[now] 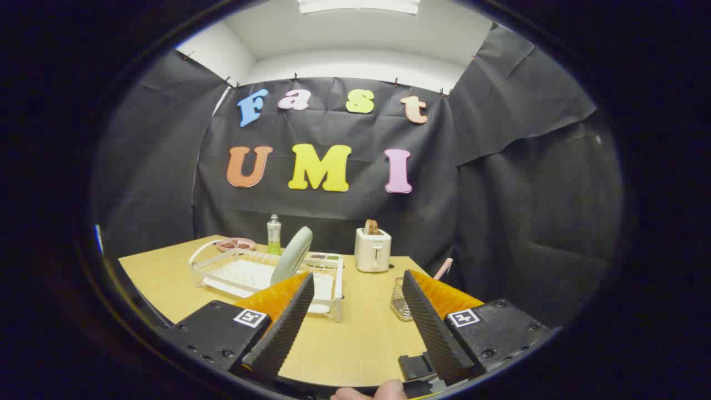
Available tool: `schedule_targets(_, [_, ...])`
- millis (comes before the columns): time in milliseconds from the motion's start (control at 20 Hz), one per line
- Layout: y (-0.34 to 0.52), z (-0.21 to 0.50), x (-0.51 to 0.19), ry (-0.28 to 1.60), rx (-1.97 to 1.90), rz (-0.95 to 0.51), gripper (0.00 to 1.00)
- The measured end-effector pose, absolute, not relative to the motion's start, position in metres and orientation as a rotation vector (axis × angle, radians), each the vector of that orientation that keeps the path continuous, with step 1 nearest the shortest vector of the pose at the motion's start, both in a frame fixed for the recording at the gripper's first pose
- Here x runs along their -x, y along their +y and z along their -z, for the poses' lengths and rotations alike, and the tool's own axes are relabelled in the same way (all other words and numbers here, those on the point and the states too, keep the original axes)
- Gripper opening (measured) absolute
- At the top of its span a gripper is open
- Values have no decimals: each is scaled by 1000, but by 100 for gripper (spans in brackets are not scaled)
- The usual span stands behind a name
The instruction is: Take the plate from the dish rack, then take the spoon from the basket and place it into the plate.
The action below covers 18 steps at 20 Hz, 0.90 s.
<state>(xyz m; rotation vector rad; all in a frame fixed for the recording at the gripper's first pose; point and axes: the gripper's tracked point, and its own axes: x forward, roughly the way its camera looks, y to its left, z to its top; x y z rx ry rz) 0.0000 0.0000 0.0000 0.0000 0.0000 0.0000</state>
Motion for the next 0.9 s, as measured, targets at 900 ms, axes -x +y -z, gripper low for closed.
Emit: schedule_targets(900, [5, -6, 1, -17, -37, -24, 100])
